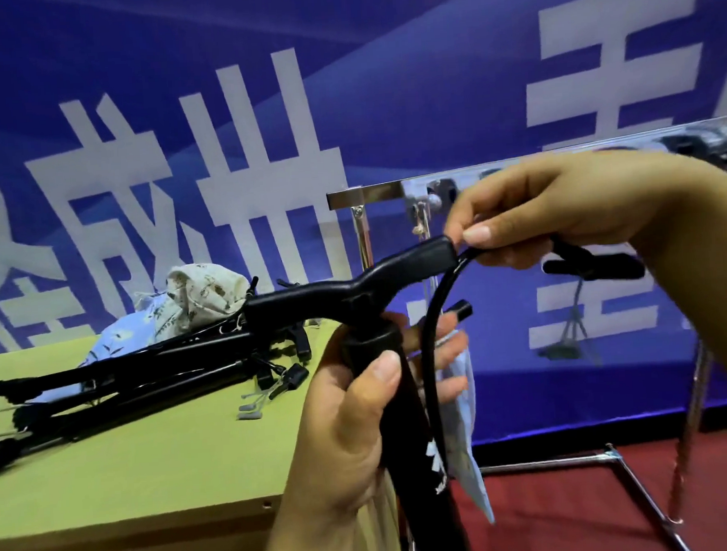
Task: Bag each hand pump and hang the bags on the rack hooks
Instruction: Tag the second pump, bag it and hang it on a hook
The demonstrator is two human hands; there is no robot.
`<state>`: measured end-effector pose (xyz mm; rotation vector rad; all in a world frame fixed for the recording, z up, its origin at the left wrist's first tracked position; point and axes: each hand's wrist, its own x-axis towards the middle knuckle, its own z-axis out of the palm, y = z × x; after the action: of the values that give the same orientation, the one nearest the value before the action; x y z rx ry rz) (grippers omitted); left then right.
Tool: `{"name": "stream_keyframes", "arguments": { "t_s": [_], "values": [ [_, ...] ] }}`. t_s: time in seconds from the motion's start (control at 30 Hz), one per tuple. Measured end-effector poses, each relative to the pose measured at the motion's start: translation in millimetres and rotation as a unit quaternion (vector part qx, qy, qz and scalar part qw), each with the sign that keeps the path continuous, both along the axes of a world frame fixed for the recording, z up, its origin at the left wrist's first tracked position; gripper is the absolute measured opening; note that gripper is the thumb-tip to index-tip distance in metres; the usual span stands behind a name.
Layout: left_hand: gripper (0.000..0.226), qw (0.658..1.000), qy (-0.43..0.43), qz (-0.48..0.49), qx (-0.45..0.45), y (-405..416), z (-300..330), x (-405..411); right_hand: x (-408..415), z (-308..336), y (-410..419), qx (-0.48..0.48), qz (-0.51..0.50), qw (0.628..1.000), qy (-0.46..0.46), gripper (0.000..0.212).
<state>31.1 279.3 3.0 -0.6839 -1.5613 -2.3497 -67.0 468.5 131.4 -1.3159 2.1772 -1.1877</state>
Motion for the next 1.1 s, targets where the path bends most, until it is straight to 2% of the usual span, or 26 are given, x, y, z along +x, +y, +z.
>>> {"name": "stream_keyframes", "arguments": {
  "t_s": [0.03,0.1,0.2,0.3,0.47,0.53,0.57,0.67,0.8,0.87,0.97,1.07,1.1],
  "values": [
    [0.04,1.0,-0.001,0.011,0.016,1.5,1.6,-2.2,-1.2,-2.1,5.3,-0.01,-0.007,1.0,0.0,0.022],
    [0.036,0.998,-0.021,0.054,0.028,3.1,5.9,-8.3,0.6,-4.6,13.8,-0.003,-0.032,0.998,0.062,0.033],
    [0.027,0.992,-0.069,0.107,-0.016,4.9,9.6,-20.8,14.4,-1.8,14.1,-0.046,-0.045,0.99,0.123,0.019],
    [0.029,0.989,-0.115,0.083,-0.045,13.7,8.8,-32.4,27.9,0.8,-3.8,-0.033,-0.048,0.977,0.203,0.016],
    [0.036,0.99,-0.138,0.022,0.015,19.3,-0.4,-39.7,20.8,2.6,-26.9,-0.007,-0.113,0.939,0.324,0.016],
    [0.06,0.987,-0.155,0.027,0.021,16.3,-5.9,-41.0,16.3,1.5,-26.8,0.006,-0.122,0.934,0.336,0.015],
    [0.064,0.986,-0.163,0.029,0.015,15.5,-7.7,-42.1,14.4,0.7,-26.7,0.011,-0.122,0.935,0.333,0.014],
    [0.045,0.989,-0.142,0.037,-0.021,11.7,-9.0,-43.2,12.0,-1.9,-29.7,0.02,-0.106,0.943,0.315,0.016],
    [0.049,0.991,-0.126,0.041,-0.029,10.5,-10.8,-44.0,11.4,-0.7,-33.2,0.019,-0.097,0.945,0.312,0.018],
    [0.066,0.991,-0.119,0.046,-0.031,11.6,-11.9,-43.8,12.2,0.4,-34.5,0.023,-0.091,0.946,0.311,0.023],
    [0.053,0.991,-0.112,0.047,-0.057,12.9,-12.6,-42.7,12.1,0.0,-37.1,0.033,-0.081,0.948,0.306,0.031],
    [0.085,0.989,-0.114,0.061,-0.065,12.1,-12.7,-42.7,10.5,-0.6,-37.4,0.04,-0.075,0.951,0.297,0.034],
    [0.087,0.99,-0.109,0.061,-0.066,11.4,-13.1,-42.3,9.8,-0.4,-37.4,0.045,-0.073,0.953,0.291,0.034]
  ]
}}
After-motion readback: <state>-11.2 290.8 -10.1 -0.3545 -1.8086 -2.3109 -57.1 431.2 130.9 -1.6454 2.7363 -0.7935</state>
